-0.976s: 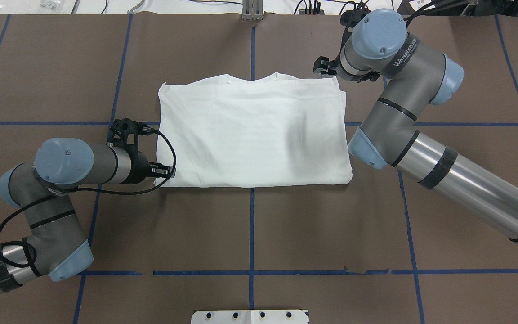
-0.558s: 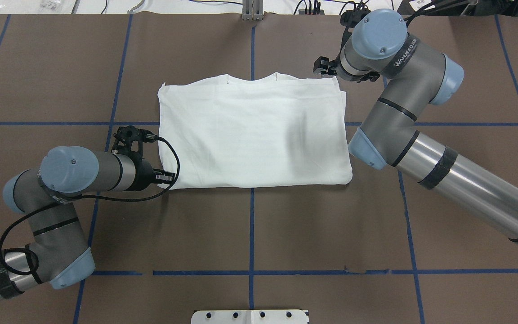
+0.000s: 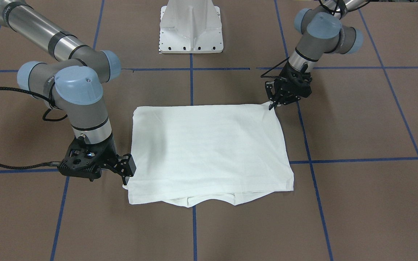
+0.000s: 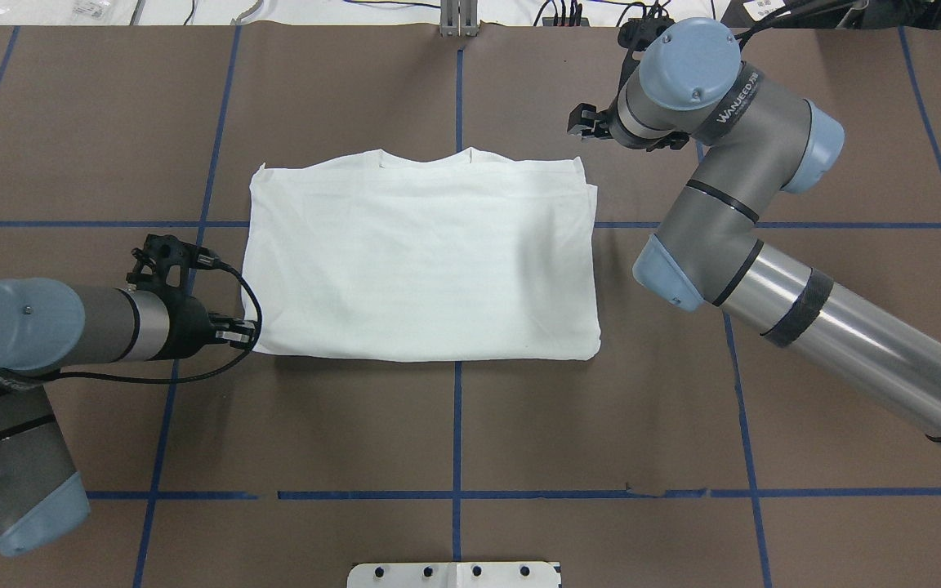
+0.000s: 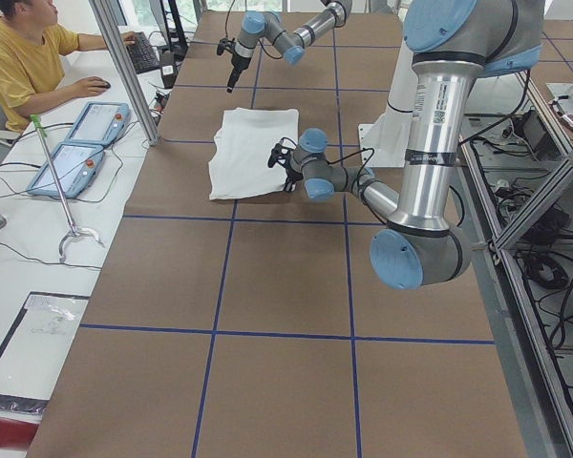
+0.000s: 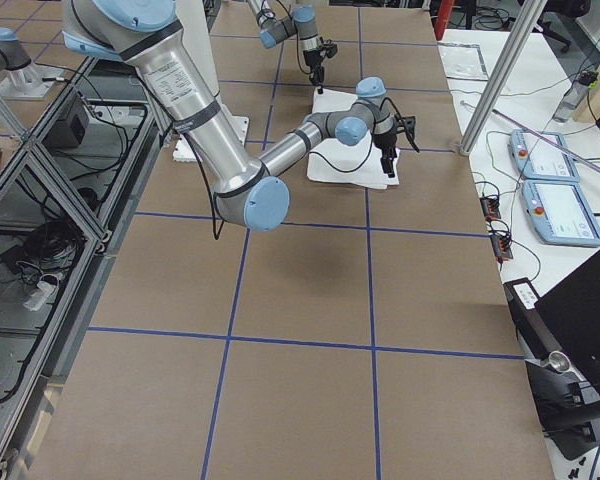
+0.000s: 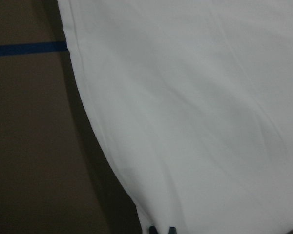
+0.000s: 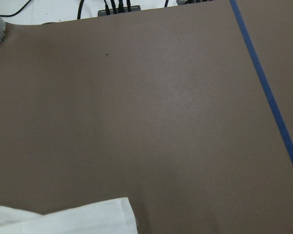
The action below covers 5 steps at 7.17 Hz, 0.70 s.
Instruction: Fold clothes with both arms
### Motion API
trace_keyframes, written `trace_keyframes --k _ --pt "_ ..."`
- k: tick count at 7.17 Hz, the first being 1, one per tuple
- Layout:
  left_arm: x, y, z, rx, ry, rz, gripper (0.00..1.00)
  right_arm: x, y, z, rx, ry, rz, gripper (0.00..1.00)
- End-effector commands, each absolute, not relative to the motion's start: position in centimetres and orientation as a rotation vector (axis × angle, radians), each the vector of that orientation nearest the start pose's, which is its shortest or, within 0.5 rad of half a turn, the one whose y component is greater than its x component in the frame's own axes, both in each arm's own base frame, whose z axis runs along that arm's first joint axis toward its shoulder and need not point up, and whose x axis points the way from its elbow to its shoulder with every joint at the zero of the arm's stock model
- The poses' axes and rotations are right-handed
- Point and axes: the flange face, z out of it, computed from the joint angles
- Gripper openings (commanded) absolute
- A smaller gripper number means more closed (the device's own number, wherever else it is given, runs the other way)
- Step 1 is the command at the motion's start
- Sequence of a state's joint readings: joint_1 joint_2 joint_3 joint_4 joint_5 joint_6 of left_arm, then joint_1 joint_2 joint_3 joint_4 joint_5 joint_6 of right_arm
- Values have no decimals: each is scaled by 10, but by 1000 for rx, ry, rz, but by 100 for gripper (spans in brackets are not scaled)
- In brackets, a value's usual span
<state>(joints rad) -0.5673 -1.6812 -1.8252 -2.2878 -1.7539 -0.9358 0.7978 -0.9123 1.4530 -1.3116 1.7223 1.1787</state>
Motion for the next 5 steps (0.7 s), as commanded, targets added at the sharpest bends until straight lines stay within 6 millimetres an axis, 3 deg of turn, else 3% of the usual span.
trace_keyframes --k 1,3,5 --pt "340 -462 441 590 829 193 0 -433 -606 291 329 -751 320 99" --pt "318 -585 449 662 700 163 0 -444 -593 283 325 -770 316 99" --pt "364 -688 434 631 642 143 0 -460 -582 273 308 -794 331 100"
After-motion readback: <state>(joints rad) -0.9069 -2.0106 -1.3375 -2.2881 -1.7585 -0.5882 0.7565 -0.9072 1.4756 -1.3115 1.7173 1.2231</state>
